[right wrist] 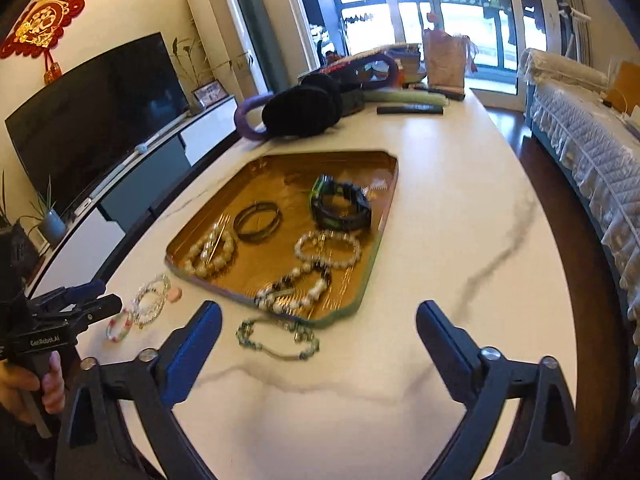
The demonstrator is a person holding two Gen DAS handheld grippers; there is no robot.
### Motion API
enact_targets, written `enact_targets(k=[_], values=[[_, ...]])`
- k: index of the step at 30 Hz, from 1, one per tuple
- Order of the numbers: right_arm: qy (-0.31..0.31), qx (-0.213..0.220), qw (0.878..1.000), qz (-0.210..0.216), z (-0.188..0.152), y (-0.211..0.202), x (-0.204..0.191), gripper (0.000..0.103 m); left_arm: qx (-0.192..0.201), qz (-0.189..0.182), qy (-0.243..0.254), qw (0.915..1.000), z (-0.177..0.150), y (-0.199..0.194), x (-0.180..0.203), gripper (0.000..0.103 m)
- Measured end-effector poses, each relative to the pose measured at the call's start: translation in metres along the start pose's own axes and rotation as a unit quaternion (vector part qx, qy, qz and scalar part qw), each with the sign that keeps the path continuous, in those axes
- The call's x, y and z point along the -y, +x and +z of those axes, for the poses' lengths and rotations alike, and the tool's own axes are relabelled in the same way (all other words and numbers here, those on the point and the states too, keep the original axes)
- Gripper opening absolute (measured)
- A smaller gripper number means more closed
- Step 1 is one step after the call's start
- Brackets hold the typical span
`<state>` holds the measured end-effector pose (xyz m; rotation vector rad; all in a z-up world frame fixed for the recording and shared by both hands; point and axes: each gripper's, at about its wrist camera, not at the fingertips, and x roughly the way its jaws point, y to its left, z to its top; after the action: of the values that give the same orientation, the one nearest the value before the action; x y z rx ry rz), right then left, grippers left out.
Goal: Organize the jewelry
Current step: 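Open the left tool to drop the brooch while the right tool releases the pearl bracelet, then grasp the green beaded strand with the right tool while the left tool grasps the clear crystal bracelet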
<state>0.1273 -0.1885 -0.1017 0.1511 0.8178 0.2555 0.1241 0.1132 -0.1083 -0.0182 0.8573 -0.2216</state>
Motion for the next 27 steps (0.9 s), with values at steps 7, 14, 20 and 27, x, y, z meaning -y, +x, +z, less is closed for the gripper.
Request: enact_targets(k=[7,14,20,27], values=[[-0.037,-0.057,0.998,-0.003,-0.021,0.015,-0.018,0.047,-0.029,-0.03,0.0,0.9992,-0.004,0.016,-0.002,0.033],[-0.059,-0.073,0.996,-0.005,-0.025,0.028,-0.022,0.039,-0.04,-0.039,0.021,0.9982,0.006,0.036,0.013,0.03],[-0.076,-0.079,0.994,-0.008,-0.022,0.041,-0.024,0.039,-0.059,-0.034,0.033,0.9971,0.013,0.057,0.019,0.026],[-0.1,-0.081,0.991,-0.031,-0.017,0.054,-0.028,0.037,-0.073,-0.036,0.014,0.9966,0.014,0.062,0.01,0.008]])
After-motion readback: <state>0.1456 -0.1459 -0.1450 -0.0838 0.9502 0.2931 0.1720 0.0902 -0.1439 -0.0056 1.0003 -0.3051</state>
